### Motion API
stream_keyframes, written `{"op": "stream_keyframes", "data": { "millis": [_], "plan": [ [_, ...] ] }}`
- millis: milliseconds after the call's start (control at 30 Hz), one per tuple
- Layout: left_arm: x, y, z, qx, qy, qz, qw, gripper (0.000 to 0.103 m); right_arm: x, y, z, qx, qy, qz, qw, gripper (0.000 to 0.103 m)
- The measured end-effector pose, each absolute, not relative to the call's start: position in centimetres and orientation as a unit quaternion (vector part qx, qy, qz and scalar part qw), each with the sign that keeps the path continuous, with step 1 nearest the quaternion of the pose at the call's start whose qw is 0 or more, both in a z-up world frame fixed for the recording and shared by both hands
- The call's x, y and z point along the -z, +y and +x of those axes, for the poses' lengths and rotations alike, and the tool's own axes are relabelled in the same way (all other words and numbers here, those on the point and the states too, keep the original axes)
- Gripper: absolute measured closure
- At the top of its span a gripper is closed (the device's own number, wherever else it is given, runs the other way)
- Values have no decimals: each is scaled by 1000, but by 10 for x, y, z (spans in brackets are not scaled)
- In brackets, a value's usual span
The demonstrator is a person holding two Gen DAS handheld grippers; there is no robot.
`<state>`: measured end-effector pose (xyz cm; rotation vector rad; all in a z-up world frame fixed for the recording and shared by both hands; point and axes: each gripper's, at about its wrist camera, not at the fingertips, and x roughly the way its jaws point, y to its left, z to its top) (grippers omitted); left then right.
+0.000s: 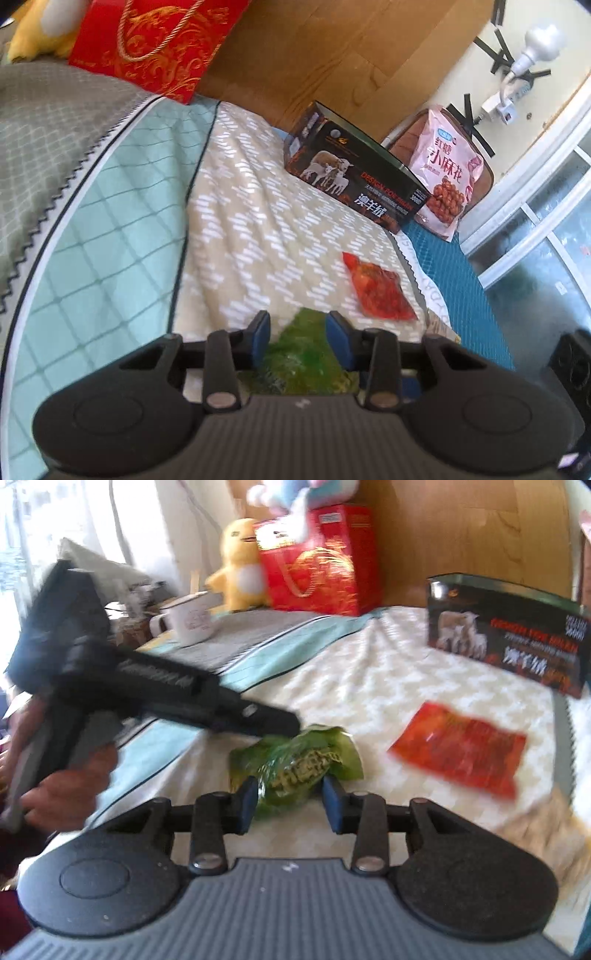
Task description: Organize snacks
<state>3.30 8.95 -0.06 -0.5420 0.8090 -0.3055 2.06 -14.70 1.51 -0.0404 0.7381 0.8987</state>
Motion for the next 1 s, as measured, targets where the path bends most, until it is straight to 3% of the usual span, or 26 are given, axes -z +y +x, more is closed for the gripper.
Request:
{"op": "stream_keyframes", "data": {
  "millis": [267,433,600,667,733,833,900,1000],
  "plan": [
    [-18,99,2,151,376,-263,876,69,-27,-179,40,-406,349,63,842,60],
    [1,87,-10,151,409,-267,860,75,-11,-183,69,-395,391,141,819,61],
    [12,103,-13,159,394,-319,847,77,-4,-165,56,-428,415,155,788,67],
    [15,106,-12,166,394,-328,843,77,-2,-162,51,-441,427,165,772,83],
    [14,105,-12,167,391,-327,844,77,-2,-161,43,-441,420,169,775,84],
    [13,106,-13,175,389,-329,843,67,-8,-159,38,-436,411,171,782,85],
    [11,109,-14,183,382,-338,840,53,-11,-165,41,-430,412,192,780,85],
    [6,116,-15,187,370,-351,840,46,-11,-186,51,-409,413,247,775,85]
  ]
}}
